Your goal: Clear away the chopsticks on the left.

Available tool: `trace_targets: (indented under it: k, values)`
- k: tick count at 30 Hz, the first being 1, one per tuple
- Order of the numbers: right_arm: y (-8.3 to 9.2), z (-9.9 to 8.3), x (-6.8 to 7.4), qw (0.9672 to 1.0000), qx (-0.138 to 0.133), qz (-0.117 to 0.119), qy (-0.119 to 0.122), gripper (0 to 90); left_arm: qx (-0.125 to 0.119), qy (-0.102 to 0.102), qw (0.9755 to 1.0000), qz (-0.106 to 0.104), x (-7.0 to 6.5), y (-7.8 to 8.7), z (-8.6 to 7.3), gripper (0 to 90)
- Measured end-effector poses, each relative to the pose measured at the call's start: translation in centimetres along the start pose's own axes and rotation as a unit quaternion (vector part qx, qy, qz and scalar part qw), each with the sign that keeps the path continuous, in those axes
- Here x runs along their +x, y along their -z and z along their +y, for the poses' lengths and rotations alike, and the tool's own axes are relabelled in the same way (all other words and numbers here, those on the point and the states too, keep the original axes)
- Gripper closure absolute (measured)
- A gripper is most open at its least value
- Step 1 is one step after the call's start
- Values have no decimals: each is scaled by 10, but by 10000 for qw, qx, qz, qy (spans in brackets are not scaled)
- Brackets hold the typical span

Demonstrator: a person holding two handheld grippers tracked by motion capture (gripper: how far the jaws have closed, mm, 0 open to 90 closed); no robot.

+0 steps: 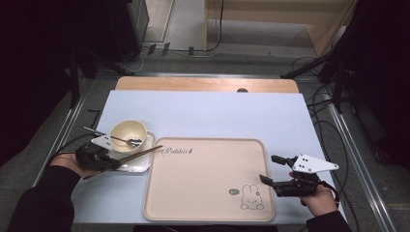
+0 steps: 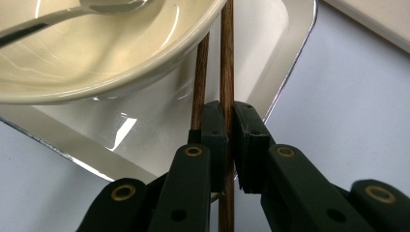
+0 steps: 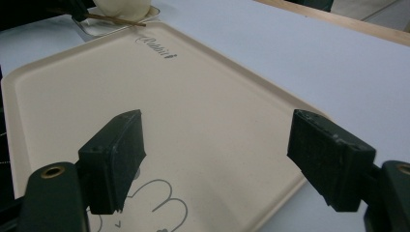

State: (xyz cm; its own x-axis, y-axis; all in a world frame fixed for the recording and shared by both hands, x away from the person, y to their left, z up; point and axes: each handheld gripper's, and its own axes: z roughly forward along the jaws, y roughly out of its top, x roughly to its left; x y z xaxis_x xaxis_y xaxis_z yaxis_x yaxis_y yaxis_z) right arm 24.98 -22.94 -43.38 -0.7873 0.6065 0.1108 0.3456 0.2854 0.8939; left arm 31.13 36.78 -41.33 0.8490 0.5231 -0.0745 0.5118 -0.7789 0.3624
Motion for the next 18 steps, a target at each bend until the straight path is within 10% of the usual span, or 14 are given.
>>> trace_targets:
  k: [18]
  values:
    - [0,0,0,10000,-7,0,0,208,-86,691,9965,-471,-24,17,27,849]
